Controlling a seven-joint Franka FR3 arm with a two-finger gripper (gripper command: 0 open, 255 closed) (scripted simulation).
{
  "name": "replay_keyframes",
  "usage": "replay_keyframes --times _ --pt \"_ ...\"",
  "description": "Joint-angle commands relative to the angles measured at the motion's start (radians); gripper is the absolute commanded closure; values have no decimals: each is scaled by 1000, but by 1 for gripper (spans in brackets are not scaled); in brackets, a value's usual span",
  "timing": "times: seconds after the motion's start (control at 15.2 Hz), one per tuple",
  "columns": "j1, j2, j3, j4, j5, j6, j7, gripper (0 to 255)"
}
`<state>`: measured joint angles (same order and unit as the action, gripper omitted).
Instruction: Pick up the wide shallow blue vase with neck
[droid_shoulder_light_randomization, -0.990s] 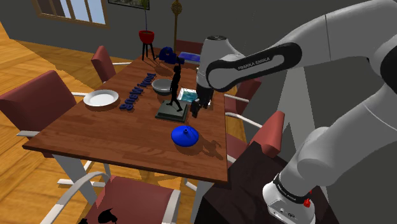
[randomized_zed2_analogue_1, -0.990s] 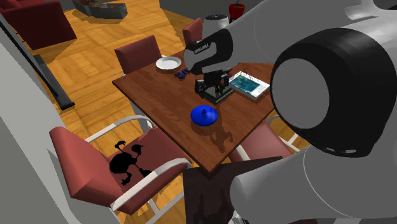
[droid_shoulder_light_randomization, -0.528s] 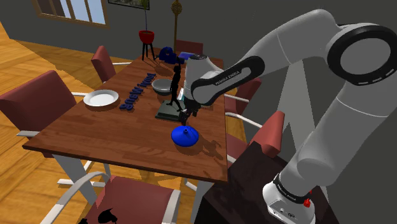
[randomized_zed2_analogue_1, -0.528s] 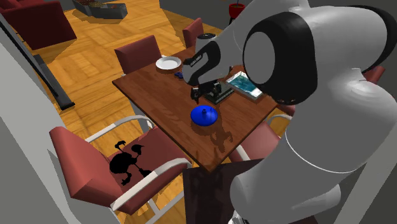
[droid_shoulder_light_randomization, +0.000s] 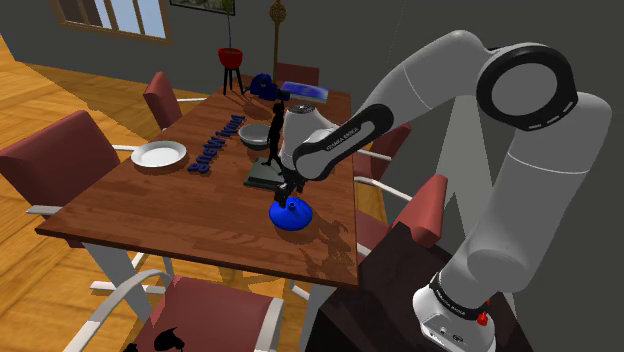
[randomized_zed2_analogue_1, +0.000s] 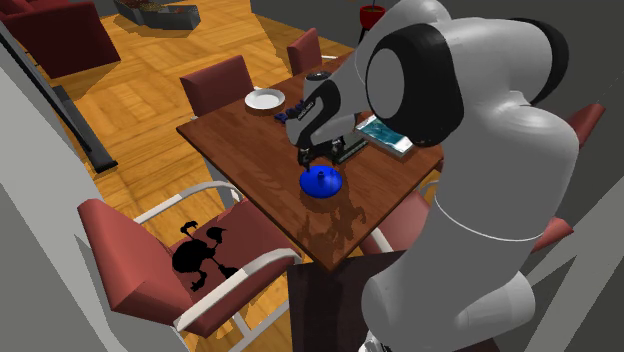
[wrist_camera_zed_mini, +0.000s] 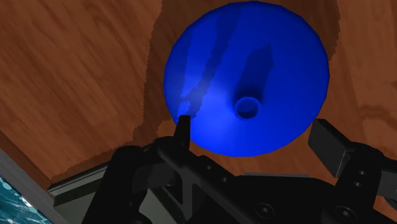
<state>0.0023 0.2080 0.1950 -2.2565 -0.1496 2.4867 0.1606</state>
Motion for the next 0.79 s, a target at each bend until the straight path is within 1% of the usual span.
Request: replay_keyframes --times 0.0,0.13,0.2,0.73 --pt "1 21 -4 -6 -10 27 7 0" --pt "2 27 -5 -7 -13 34 9 0" --pt "3 29 -5 -2 -13 30 10 255" --pt "3 29 -5 -3 -14 32 11 255"
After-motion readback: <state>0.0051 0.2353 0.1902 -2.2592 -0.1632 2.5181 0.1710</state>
